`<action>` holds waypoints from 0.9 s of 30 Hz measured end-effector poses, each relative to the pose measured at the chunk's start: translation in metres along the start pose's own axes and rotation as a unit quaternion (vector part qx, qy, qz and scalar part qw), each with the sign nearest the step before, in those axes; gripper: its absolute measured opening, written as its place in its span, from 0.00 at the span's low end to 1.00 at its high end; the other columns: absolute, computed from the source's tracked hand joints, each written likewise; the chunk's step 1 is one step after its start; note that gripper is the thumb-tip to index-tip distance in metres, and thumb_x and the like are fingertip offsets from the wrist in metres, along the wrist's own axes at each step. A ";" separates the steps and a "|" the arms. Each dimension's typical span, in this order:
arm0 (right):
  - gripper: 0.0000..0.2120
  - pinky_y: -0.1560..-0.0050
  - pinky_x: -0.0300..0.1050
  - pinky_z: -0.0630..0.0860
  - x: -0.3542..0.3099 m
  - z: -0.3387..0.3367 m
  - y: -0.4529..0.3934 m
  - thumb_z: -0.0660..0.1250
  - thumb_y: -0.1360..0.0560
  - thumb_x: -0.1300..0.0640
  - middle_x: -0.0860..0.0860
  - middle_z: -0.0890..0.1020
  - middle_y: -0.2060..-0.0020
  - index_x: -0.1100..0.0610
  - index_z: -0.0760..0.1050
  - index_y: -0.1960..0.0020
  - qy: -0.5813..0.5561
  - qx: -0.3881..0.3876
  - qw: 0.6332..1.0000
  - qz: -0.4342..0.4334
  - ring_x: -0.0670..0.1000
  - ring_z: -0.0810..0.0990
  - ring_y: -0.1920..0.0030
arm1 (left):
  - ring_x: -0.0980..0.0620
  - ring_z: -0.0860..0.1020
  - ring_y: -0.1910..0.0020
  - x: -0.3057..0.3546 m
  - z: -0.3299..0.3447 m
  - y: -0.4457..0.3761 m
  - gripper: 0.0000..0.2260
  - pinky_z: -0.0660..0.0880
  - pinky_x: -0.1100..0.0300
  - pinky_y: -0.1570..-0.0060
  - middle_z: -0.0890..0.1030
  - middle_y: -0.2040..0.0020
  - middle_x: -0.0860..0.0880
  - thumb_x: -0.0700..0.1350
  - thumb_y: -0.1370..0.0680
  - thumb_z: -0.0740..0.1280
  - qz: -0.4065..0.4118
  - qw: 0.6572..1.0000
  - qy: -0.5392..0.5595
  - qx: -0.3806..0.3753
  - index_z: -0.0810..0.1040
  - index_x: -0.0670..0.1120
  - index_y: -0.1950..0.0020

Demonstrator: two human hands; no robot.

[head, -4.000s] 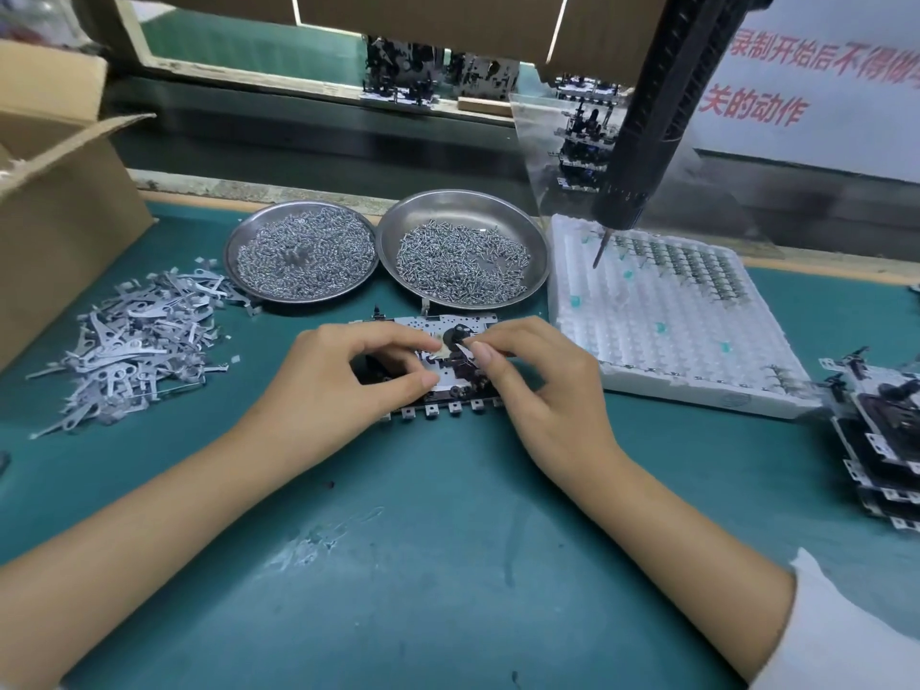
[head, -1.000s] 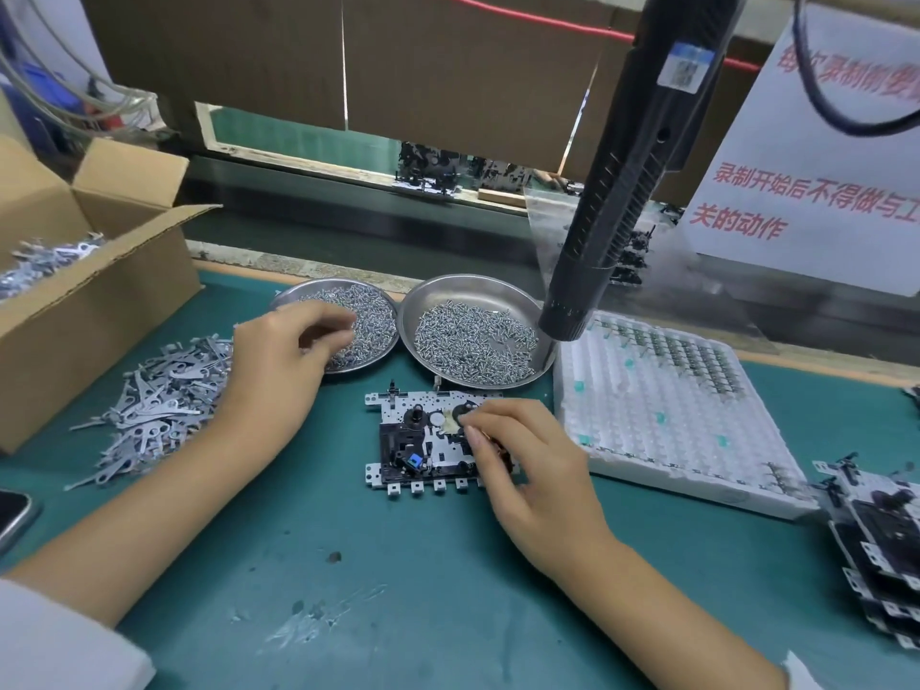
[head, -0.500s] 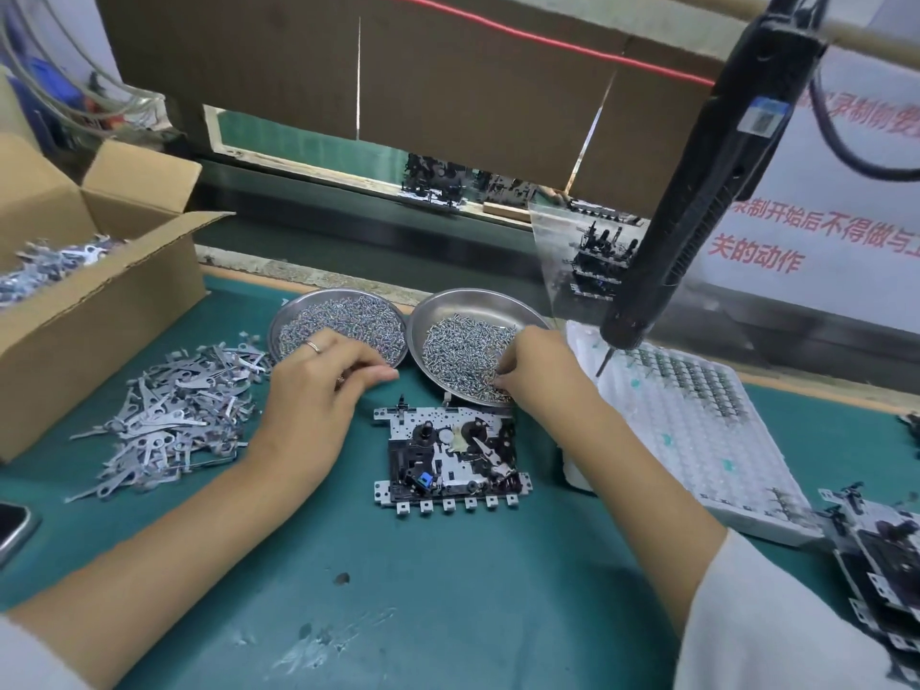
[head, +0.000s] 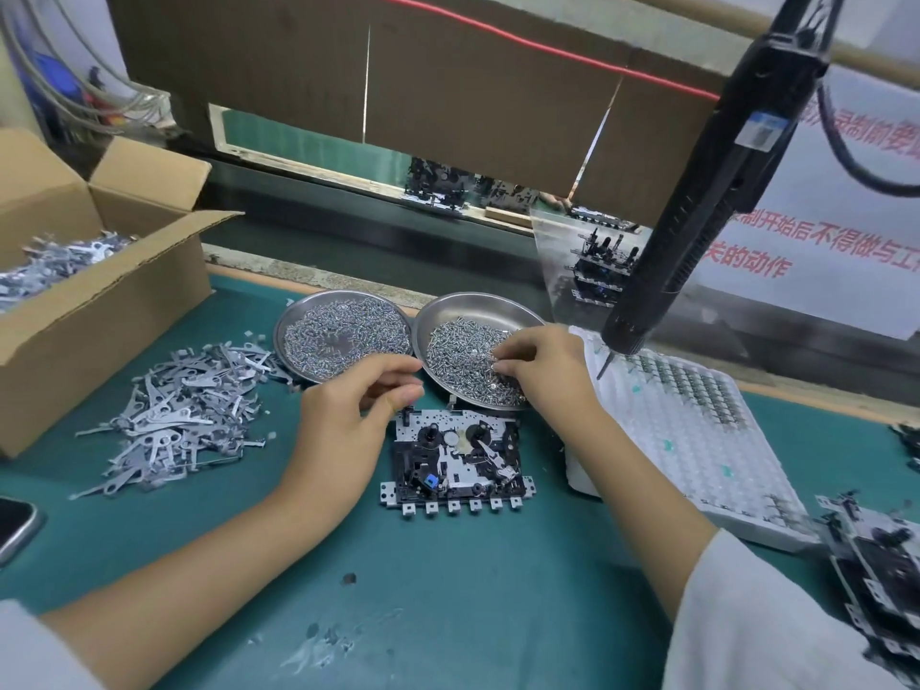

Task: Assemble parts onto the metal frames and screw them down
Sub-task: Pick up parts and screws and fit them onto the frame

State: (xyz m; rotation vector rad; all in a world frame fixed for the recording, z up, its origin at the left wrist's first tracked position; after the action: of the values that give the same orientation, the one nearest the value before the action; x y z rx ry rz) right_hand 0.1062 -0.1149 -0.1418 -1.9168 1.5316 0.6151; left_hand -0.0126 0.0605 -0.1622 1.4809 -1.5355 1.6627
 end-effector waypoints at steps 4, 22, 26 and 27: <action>0.06 0.61 0.22 0.70 0.001 -0.007 0.007 0.72 0.29 0.66 0.42 0.80 0.63 0.57 0.83 0.54 -0.048 0.029 0.998 -0.019 0.35 0.77 0.64 | 0.60 0.81 0.59 0.004 0.003 0.004 0.15 0.75 0.67 0.53 0.83 0.61 0.56 0.36 0.24 0.68 0.018 1.000 0.000 -0.002 0.78 0.58 0.51; 0.08 0.56 0.37 0.78 -0.013 -0.010 0.082 0.75 0.39 0.61 0.53 0.86 0.60 0.52 0.85 0.61 -0.411 -0.051 0.910 0.008 0.51 0.85 0.56 | 0.61 0.80 0.59 0.020 0.011 0.012 0.07 0.74 0.69 0.53 0.83 0.59 0.54 0.38 0.32 0.74 0.118 0.993 -0.015 -0.019 0.85 0.43 0.55; 0.08 0.57 0.37 0.78 -0.009 0.000 0.095 0.74 0.38 0.60 0.55 0.85 0.60 0.54 0.85 0.59 -0.502 -0.061 0.861 0.057 0.51 0.84 0.57 | 0.61 0.81 0.59 0.022 0.015 0.018 0.11 0.74 0.70 0.53 0.84 0.59 0.55 0.42 0.32 0.74 0.101 0.994 0.020 -0.034 0.82 0.51 0.51; 0.08 0.57 0.38 0.78 -0.010 0.003 0.097 0.74 0.38 0.61 0.55 0.85 0.60 0.55 0.85 0.59 -0.510 -0.067 0.855 0.062 0.51 0.84 0.57 | 0.60 0.81 0.59 0.022 0.016 0.019 0.12 0.74 0.70 0.52 0.84 0.60 0.56 0.43 0.33 0.74 0.102 0.994 0.025 -0.037 0.81 0.52 0.51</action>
State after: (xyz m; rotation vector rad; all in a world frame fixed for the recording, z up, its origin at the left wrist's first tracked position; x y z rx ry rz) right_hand 0.0093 -0.1210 -0.1533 -1.1762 0.8966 1.5165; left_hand -0.0297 0.0336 -0.1536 1.2723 -1.7503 1.7197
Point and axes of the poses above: each hand's wrist, its own y-axis away from the middle knuckle, its own z-axis out of the palm, x = y × z, the point moved 5 cm from there along -y, towards the middle knuckle
